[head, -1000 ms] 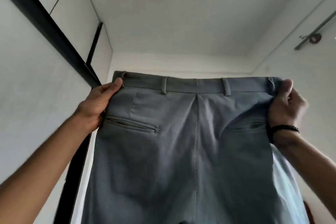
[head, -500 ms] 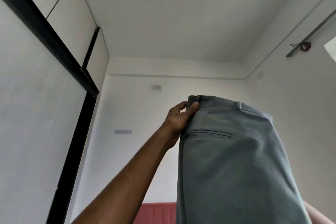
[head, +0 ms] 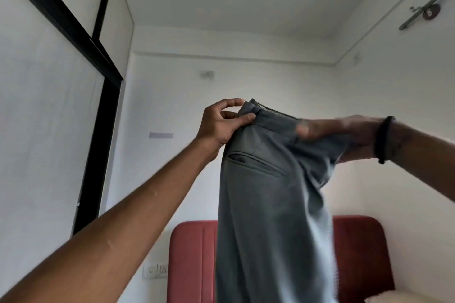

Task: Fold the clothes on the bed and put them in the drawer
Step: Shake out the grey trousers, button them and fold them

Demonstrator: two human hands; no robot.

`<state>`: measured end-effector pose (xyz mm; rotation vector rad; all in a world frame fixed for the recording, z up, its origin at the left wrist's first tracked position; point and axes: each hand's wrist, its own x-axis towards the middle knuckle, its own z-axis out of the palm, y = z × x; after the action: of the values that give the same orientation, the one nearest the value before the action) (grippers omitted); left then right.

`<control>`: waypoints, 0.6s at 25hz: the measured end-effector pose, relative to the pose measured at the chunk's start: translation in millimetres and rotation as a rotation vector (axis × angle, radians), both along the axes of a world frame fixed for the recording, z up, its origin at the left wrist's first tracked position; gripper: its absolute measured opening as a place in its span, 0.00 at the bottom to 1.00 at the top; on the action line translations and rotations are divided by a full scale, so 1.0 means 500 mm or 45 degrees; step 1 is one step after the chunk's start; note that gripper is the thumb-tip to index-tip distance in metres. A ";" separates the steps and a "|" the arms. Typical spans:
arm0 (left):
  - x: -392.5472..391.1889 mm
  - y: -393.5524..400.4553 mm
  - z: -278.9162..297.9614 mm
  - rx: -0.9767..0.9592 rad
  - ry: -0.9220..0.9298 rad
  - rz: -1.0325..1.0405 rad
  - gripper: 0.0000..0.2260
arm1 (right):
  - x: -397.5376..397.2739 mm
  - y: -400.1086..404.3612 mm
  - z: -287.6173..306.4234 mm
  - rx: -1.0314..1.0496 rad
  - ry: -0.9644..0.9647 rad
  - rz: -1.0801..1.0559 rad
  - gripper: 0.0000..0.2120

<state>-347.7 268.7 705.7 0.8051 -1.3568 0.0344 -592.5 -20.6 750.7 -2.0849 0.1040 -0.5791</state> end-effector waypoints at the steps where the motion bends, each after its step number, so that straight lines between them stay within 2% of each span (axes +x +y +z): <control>1: 0.008 -0.004 -0.009 0.037 -0.026 0.010 0.19 | -0.036 0.379 -0.116 -0.168 0.209 -0.190 0.19; 2: 0.018 -0.011 -0.021 0.080 -0.057 0.020 0.19 | -0.081 0.584 -0.192 -0.370 0.363 -0.330 0.20; 3: 0.025 -0.012 -0.036 0.131 -0.085 0.018 0.18 | -0.053 0.463 -0.104 -0.441 0.341 -0.418 0.21; 4: 0.030 -0.008 -0.046 0.185 -0.106 0.005 0.17 | -0.047 0.440 -0.086 -0.385 0.453 -0.583 0.20; 5: 0.036 -0.001 -0.051 0.235 -0.114 -0.004 0.15 | -0.043 0.443 -0.087 -0.533 0.400 -0.779 0.19; 8: 0.060 0.016 -0.027 0.249 -0.233 0.181 0.17 | -0.028 0.404 -0.054 -0.532 -0.138 -1.017 0.21; 11: 0.059 0.018 -0.004 0.179 -0.344 0.585 0.20 | 0.012 0.398 -0.065 -0.605 -0.572 -1.057 0.34; 12: 0.051 0.018 -0.004 0.124 -0.311 0.641 0.17 | 0.029 0.406 -0.069 -0.638 -0.736 -1.079 0.36; 15: 0.022 0.036 -0.006 -0.155 -0.297 0.877 0.10 | 0.052 0.454 -0.045 -0.770 -1.136 -1.146 0.35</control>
<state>-336.6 286.5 702.6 1.1559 -1.2192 0.7621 -566.4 206.2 728.0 -2.0370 0.3873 -2.2505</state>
